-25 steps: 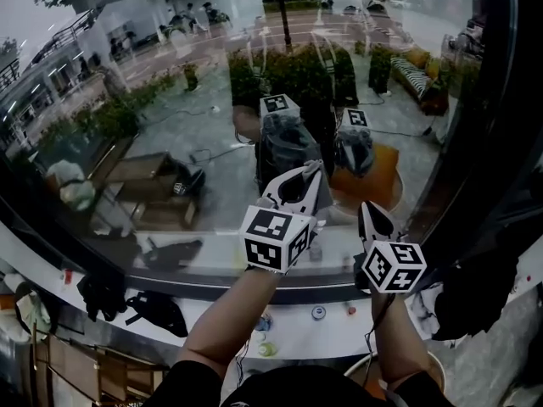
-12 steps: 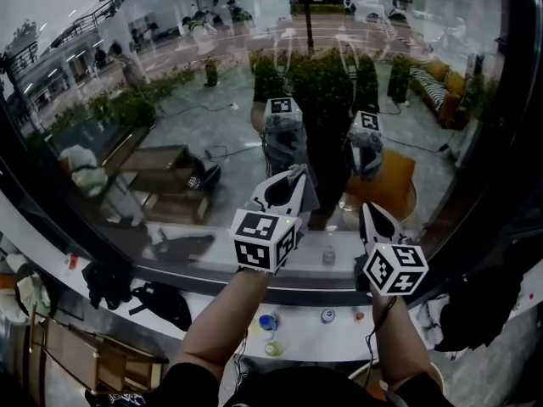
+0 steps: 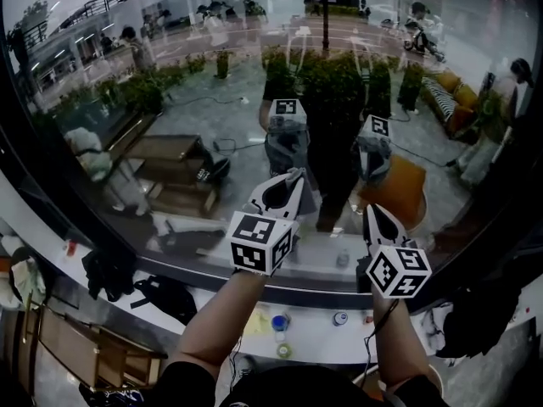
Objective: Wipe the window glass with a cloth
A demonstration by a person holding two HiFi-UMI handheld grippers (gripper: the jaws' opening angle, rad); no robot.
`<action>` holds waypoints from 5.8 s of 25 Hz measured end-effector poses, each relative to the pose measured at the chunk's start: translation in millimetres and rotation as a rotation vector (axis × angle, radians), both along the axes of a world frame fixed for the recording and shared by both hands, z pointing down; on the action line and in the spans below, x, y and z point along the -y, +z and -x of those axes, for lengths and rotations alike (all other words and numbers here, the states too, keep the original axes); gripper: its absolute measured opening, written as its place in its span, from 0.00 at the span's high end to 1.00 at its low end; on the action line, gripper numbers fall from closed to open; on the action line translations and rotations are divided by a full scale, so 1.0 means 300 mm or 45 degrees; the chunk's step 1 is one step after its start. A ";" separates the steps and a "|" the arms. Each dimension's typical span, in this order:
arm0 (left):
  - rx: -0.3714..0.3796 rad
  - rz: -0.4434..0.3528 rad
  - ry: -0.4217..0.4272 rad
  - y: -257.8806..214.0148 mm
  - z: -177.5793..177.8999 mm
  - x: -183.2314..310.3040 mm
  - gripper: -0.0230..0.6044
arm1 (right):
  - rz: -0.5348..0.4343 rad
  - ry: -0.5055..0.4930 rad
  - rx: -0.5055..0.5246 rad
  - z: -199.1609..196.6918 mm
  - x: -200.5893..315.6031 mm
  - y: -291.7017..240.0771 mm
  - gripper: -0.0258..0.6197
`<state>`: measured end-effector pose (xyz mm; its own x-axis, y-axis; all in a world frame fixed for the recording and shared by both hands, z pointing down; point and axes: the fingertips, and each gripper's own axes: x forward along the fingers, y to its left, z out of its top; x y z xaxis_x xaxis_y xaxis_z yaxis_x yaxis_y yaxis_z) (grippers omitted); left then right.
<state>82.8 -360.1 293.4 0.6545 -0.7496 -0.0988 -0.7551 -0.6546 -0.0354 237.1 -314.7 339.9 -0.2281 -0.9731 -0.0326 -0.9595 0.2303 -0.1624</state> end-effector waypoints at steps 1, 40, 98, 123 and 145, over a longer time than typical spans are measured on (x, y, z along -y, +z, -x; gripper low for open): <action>0.001 -0.001 -0.004 0.000 0.027 0.007 0.91 | -0.002 -0.006 -0.003 0.025 0.007 -0.005 0.91; 0.020 0.064 -0.391 0.172 1.303 0.284 0.91 | 0.001 -0.116 -0.048 0.912 0.172 0.033 0.91; 0.052 0.071 -0.462 0.223 1.489 0.319 0.91 | 0.036 -0.073 -0.045 0.987 0.116 0.085 0.91; 0.007 -0.114 -0.374 -0.181 1.398 0.227 0.91 | -0.081 -0.022 -0.170 0.868 0.086 -0.112 0.91; 0.049 -0.107 -0.314 -0.180 1.130 0.240 0.91 | -0.085 0.082 -0.126 0.671 -0.067 -0.132 0.91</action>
<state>-256.2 -432.2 239.3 0.4578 -0.8770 -0.1462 -0.8884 -0.4448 -0.1138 35.7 -294.6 300.3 -0.1703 -0.9823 -0.0782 -0.9832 0.1747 -0.0528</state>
